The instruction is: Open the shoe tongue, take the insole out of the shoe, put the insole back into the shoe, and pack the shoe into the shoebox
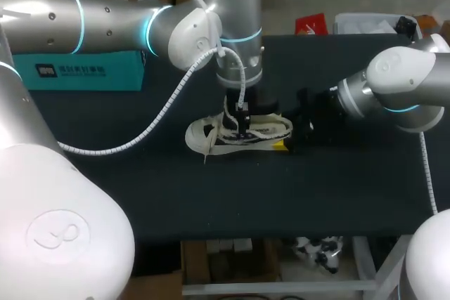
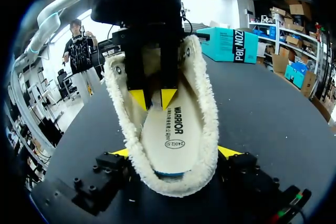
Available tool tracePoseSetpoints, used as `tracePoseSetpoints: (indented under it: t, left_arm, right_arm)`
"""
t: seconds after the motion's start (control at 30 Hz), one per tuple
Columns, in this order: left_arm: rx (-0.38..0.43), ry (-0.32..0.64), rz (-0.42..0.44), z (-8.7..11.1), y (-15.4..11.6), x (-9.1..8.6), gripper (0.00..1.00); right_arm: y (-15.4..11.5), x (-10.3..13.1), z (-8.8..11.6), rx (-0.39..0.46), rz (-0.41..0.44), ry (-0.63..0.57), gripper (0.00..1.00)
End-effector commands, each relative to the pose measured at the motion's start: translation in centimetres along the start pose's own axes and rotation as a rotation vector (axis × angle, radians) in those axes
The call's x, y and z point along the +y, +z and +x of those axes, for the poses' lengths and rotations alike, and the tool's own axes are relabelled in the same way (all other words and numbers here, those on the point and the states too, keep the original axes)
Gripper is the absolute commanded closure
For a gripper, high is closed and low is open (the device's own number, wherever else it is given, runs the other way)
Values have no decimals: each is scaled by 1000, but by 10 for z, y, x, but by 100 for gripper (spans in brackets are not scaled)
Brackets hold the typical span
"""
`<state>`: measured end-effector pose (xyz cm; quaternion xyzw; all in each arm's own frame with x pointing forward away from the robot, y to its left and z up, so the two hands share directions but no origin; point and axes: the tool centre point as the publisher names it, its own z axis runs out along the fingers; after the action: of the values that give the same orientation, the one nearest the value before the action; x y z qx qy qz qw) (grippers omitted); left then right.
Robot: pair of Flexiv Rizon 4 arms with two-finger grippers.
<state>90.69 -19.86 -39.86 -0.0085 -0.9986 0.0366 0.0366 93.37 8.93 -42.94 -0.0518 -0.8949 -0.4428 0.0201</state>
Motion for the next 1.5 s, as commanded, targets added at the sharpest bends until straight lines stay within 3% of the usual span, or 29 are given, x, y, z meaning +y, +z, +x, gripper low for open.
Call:
tracePoseSetpoints:
  t: [0.03, 0.23, 0.43, 0.8, 0.9, 1.03, 1.1, 1.3, 1.5]
  left_arm:
    - [-39, -13, -6, 10, 28, -3, 71]
    - [-94, -33, -10, -12, 45, -2, 66]
    - [-199, -62, -1, -45, 57, 2, 63]
    - [-314, -25, -19, -87, 84, -1, 62]
    - [-314, -20, -16, -96, 86, -3, 65]
    - [-323, -15, -11, -106, 87, -5, 89]
    - [-325, -14, -8, -109, 85, -5, 100]
    - [-281, -1, 27, -103, 65, -3, 100]
    - [-184, 22, 109, -79, 19, -5, 100]
  right_arm:
    - [6, -5, -4, -2, -1, 1, 100]
    - [6, -5, -4, -2, -1, 1, 100]
    - [6, -5, -4, -2, -1, 1, 100]
    - [6, -5, -4, -2, -1, 1, 100]
    - [6, -5, -4, -2, -1, 1, 100]
    - [6, -5, -4, -2, -1, 1, 100]
    - [6, -5, -4, -2, -1, 1, 100]
    - [6, -5, -4, -2, -1, 1, 100]
    - [6, -5, -4, -2, -1, 1, 100]
